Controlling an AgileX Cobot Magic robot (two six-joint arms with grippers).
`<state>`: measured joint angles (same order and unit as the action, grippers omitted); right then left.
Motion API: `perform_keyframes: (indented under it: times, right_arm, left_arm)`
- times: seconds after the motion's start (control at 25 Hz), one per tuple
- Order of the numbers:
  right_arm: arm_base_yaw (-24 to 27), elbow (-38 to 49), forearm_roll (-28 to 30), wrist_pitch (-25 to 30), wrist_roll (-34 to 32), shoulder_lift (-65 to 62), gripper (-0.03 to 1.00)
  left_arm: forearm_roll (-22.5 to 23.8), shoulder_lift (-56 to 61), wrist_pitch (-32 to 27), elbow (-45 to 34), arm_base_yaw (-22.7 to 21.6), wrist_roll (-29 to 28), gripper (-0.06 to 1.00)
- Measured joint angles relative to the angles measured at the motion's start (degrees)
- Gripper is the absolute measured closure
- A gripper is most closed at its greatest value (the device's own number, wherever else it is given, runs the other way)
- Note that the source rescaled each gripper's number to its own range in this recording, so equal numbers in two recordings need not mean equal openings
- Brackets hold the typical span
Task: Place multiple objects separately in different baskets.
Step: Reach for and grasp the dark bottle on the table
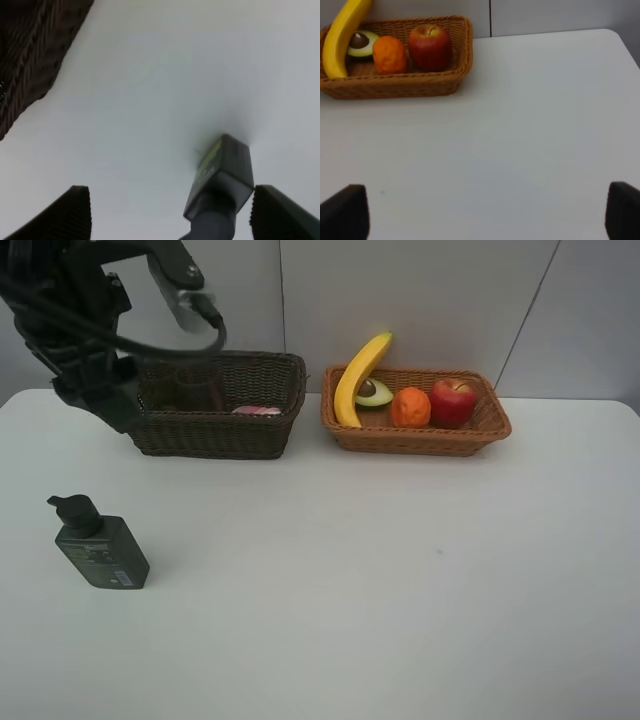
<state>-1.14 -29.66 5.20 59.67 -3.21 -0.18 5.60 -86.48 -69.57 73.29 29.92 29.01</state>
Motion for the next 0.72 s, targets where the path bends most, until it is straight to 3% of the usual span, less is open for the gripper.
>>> perform_keyframes:
  times: [0.44, 0.72]
  right_arm:
    - [0.0, 0.0, 0.0, 0.0, 0.0, 0.0, -0.03]
    - [0.0, 0.0, 0.0, 0.0, 0.0, 0.0, -0.03]
  left_arm:
    - [1.02, 4.4, 0.12, -10.53, -1.51, 17.54, 0.08]
    - [1.21, 4.4, 0.06, -15.23, -3.92, 23.12, 0.08]
